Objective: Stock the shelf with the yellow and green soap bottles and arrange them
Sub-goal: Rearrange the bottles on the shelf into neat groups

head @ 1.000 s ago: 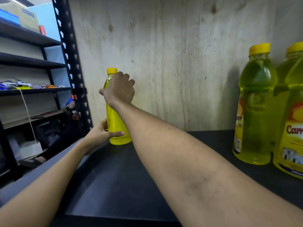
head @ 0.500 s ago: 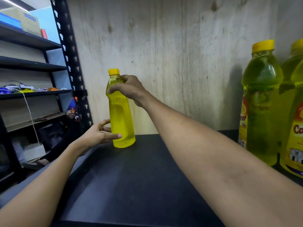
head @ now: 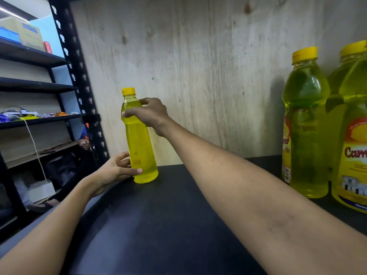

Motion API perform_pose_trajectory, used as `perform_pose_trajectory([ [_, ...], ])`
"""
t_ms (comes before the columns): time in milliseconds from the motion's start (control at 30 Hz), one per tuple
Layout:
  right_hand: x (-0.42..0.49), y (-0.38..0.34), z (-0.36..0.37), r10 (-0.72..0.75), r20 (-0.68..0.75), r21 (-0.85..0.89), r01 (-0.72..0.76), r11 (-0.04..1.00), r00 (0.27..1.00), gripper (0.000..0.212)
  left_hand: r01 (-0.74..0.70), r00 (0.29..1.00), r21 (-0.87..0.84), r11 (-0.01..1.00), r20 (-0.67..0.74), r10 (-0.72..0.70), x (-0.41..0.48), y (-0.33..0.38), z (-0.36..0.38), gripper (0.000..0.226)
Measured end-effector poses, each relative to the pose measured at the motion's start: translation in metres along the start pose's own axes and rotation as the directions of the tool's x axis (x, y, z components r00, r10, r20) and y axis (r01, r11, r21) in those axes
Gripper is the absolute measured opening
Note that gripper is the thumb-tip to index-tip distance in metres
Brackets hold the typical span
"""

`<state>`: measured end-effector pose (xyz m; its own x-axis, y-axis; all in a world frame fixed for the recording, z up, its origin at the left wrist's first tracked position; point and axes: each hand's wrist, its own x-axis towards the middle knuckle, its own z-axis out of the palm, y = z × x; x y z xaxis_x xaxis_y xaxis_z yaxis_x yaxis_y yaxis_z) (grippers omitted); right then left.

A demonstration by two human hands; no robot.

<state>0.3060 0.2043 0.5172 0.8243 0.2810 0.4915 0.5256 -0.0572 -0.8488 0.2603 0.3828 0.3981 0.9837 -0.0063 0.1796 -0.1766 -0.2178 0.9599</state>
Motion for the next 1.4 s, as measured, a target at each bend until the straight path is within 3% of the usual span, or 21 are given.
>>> perform_pose_trajectory([
  [67, -0.001, 0.003, -0.003, 0.044, 0.080, 0.099, -0.052, 0.994, 0.996, 0.048, -0.007, 1.000, 0.054, 0.999, -0.008, 0.008, 0.000, 0.001, 0.002, 0.079],
  [133, -0.001, 0.005, -0.002, 0.049, 0.118, 0.136, -0.065, 0.989, 0.992, 0.050, -0.007, 0.999, 0.114, 0.993, -0.050, 0.013, 0.001, 0.002, 0.004, 0.091],
  [267, -0.003, 0.007, 0.009, -0.019, 0.006, -0.061, 0.019, 0.998, 1.000, 0.073, 0.021, 0.984, 0.225, 0.974, -0.175, 0.019, 0.005, 0.001, 0.010, 0.108],
  [367, -0.004, 0.012, 0.009, -0.003, 0.011, 0.011, 0.002, 1.000, 1.000, 0.074, 0.025, 0.966, 0.275, 0.961, -0.254, 0.047, 0.006, -0.002, 0.011, 0.115],
  [467, -0.002, 0.015, 0.004, 0.035, 0.059, 0.058, -0.039, 0.998, 0.998, 0.084, 0.005, 0.973, 0.271, 0.963, -0.224, 0.058, 0.003, -0.003, 0.007, 0.117],
  [667, 0.002, 0.017, 0.004, 0.030, 0.120, 0.094, -0.041, 0.995, 0.992, 0.075, 0.055, 0.957, 0.332, 0.941, -0.288, 0.045, 0.003, 0.001, 0.006, 0.110],
  [1000, 0.000, 0.019, 0.011, 0.022, 0.108, 0.084, -0.031, 0.996, 0.994, 0.054, 0.116, 0.936, 0.363, 0.925, -0.352, 0.020, 0.000, 0.001, 0.008, 0.121],
  [1067, -0.006, 0.016, 0.007, 0.046, 0.122, 0.067, -0.054, 0.996, 0.992, 0.058, 0.135, 0.934, 0.376, 0.917, -0.357, 0.009, -0.004, 0.004, 0.011, 0.124],
  [1167, -0.027, 0.005, -0.012, 0.084, 0.075, -0.118, -0.074, 0.990, 0.994, 0.082, 0.131, 0.935, 0.371, 0.919, -0.354, 0.010, -0.014, 0.017, 0.019, 0.145],
  [1233, -0.049, -0.010, -0.040, 0.042, 0.030, -0.221, -0.034, 0.975, 0.999, 0.079, 0.105, 0.902, 0.424, 0.900, -0.422, 0.094, -0.021, 0.029, 0.025, 0.156],
  [1267, -0.062, -0.019, -0.057, 0.008, 0.015, -0.265, -0.004, 0.964, 1.000, 0.071, 0.092, 0.854, 0.491, 0.866, -0.486, 0.185, -0.025, 0.036, 0.030, 0.151],
  [1333, -0.090, -0.040, -0.095, -0.060, -0.010, -0.334, 0.053, 0.941, 0.998, 0.050, -0.003, 0.717, 0.625, 0.781, -0.543, 0.437, -0.034, 0.049, 0.048, 0.124],
  [1400, -0.120, -0.061, -0.131, -0.111, -0.051, -0.376, 0.084, 0.923, 0.992, 0.037, -0.190, 0.618, 0.689, 0.700, -0.470, 0.630, -0.046, 0.063, 0.085, 0.089],
])
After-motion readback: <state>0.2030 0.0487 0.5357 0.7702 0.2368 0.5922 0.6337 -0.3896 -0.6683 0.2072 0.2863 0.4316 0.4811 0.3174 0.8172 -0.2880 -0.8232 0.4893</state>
